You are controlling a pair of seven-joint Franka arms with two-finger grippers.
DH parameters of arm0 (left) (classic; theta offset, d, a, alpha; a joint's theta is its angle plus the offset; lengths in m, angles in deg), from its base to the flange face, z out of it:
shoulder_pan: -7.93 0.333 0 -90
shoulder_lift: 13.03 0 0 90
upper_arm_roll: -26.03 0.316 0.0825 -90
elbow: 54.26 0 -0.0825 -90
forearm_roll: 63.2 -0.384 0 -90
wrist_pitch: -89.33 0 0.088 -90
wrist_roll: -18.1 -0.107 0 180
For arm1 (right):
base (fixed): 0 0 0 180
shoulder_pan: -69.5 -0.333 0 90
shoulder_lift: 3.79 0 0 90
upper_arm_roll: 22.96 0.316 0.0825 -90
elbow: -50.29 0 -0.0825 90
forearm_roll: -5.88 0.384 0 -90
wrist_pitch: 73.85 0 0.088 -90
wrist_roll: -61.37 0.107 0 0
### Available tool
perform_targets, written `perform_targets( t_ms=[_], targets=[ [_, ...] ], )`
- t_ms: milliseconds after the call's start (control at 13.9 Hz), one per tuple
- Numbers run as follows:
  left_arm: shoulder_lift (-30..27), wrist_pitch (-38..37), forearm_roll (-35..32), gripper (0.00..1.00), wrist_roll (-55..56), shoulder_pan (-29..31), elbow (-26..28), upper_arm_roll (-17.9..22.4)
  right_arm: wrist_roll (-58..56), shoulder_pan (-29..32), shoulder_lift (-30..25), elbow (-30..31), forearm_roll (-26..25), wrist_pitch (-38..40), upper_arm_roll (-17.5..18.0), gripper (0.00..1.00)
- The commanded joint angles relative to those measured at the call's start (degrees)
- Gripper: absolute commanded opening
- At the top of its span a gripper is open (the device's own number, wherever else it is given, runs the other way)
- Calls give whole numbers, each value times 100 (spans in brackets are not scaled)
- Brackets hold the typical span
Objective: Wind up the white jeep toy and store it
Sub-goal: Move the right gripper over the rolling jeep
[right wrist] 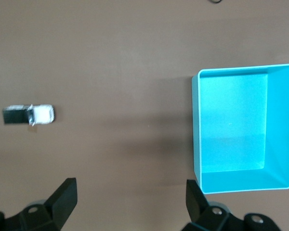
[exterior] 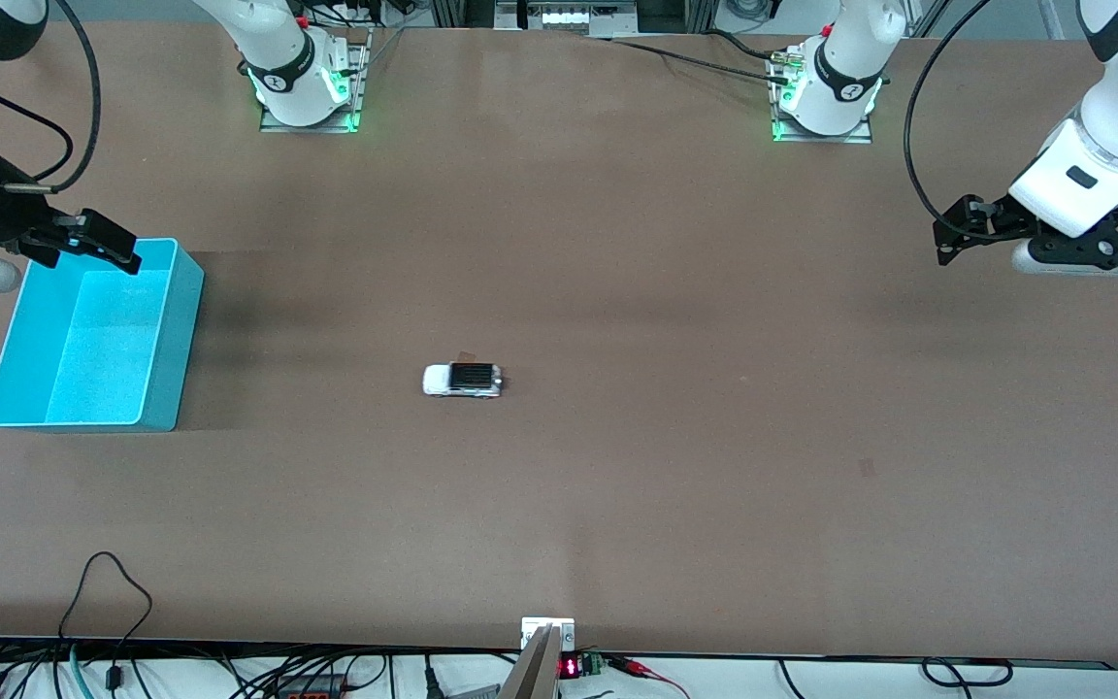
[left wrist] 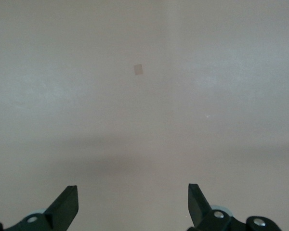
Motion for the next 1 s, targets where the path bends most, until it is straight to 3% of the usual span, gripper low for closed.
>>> perform_targets(
  t_ms=[0,574,932],
  targets=[
    [-137,-57,57,100,-20,80,132,55,-633,31,194,-29,56,313,71,100],
    [-137,-198,57,100,14,80,132,134,-3637,-179,801,269,91,174,106,100],
    [-93,-242,49,100,67,80,114,117,-5835,-434,916,1295,100,-1106,115,100]
  ],
)
